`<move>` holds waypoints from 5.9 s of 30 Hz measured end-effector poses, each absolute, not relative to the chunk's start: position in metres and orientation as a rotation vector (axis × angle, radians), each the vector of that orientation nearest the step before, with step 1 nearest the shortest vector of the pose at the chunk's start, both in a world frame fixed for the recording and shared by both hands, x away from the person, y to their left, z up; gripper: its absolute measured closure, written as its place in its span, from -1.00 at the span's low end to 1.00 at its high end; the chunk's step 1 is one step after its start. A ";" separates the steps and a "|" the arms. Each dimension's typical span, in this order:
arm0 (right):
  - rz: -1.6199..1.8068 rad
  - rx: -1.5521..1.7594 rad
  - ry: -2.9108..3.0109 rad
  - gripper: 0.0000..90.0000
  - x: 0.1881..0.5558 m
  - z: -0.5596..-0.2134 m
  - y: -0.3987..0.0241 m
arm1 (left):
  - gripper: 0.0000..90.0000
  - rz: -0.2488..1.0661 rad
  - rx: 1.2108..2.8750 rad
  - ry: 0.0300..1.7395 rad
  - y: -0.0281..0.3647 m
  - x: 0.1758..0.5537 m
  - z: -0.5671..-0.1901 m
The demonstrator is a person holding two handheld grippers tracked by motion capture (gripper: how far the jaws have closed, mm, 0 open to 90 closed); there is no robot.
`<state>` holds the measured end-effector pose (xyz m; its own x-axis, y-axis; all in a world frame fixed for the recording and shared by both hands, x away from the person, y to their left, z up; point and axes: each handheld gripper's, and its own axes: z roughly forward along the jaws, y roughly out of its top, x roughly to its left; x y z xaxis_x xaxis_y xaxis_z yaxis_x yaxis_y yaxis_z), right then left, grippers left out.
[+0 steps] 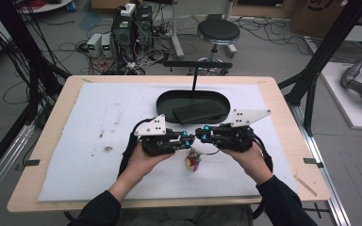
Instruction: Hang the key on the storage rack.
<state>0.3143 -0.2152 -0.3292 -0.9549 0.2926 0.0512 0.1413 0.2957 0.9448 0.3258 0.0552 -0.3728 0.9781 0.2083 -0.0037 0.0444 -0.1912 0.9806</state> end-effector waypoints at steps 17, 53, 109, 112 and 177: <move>1.725 0.444 2.332 0.56 0.317 -0.326 -0.233 | 0.92 0.215 1.726 0.192 0.065 0.324 -0.368; 1.433 0.879 2.110 -0.15 0.324 -0.381 -0.335 | 0.93 0.498 1.618 0.332 0.106 0.352 -0.304; 1.376 0.965 2.057 -0.17 0.332 -0.392 -0.346 | 0.92 0.615 1.609 0.633 0.101 0.463 -0.328; 1.378 0.967 2.061 -0.17 0.333 -0.392 -0.347 | 0.92 0.613 1.612 0.654 0.102 0.467 -0.331; 1.353 1.024 2.032 -0.17 0.335 -0.396 -0.357 | -0.36 0.699 1.695 0.751 0.147 0.363 -0.362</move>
